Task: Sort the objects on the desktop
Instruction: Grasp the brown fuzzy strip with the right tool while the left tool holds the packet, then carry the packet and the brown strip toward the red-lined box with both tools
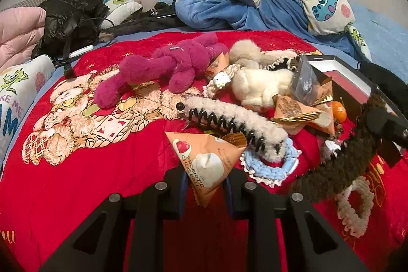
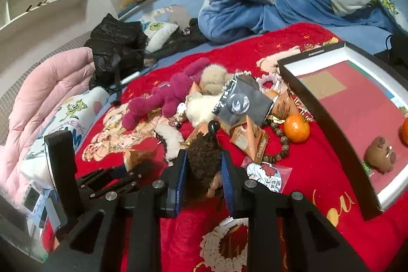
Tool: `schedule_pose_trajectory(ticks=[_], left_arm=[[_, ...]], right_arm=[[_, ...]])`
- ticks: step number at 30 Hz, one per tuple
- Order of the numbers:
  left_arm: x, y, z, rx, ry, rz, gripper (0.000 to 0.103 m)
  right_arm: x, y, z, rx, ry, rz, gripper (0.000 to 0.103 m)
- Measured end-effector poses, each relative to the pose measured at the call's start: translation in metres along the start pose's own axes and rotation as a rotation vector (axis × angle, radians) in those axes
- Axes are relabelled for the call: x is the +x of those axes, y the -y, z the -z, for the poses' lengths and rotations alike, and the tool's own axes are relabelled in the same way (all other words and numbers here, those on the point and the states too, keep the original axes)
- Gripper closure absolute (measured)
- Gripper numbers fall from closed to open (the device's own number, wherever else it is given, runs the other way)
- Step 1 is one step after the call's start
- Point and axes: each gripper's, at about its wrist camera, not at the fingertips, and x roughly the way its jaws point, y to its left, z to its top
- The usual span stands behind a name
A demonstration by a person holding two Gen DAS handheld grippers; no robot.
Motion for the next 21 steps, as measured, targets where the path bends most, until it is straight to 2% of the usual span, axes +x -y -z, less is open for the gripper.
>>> schedule_pose_trajectory(ticks=[6,13,21], left_arm=[[-0.019,0.004,-0.001,0.0,0.026,0.012,0.078],[-0.045,0.019,-0.003,0.029,0.058,0.032,0.078],[-0.064,0.058,-0.005,0.055,0.082,0.098,0.078]], right_arm=[[-0.017,0.003,-0.004,-0.001,0.044,-0.009,0.078],[-0.044,0.011,-0.012,-0.005,0.108,0.02,0.078],[-0.066,0.029,-0.014,0.018,0.131,0.038,0.078]])
